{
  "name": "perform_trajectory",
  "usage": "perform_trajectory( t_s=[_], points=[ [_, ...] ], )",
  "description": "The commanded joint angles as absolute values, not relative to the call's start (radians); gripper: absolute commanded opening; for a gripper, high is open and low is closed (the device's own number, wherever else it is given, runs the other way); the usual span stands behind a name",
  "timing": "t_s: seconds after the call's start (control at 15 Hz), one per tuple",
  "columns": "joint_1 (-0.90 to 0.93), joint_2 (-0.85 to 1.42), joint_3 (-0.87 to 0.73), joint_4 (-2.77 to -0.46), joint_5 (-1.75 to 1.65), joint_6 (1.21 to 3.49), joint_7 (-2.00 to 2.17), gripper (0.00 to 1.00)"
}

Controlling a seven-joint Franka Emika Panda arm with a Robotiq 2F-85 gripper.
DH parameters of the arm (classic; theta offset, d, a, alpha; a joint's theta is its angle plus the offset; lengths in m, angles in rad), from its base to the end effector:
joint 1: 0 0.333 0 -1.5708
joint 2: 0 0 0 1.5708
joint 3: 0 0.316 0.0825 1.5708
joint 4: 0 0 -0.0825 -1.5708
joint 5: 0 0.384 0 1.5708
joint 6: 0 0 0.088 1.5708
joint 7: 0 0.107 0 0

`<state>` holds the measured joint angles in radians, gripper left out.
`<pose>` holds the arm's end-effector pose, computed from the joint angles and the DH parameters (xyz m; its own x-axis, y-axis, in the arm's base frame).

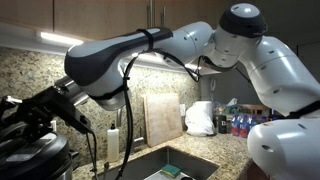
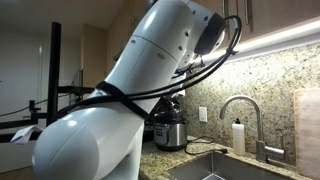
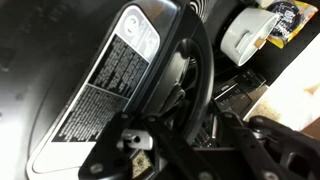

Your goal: Pick up the lid from the cooker and put it on the counter

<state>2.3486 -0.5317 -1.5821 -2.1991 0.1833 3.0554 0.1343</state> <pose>0.4794 0.3386 0.4537 0.8902 -0.0179 0.4552 0.3411 -0.6361 -0.6921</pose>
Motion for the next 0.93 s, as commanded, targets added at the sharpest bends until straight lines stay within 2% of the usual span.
perform_trajectory(
  t_s=[0.0, 0.33, 0.87],
  points=[
    [2.318, -0.541, -1.552, -2.202, 0.206, 3.079, 0.114, 0.11],
    [2.241, -0.623, -1.46, -2.199, 0.202, 3.054, 0.087, 0.1],
    [2.182, -0.849, -1.417, -2.237, 0.19, 3.09, 0.025, 0.1]
  ],
)
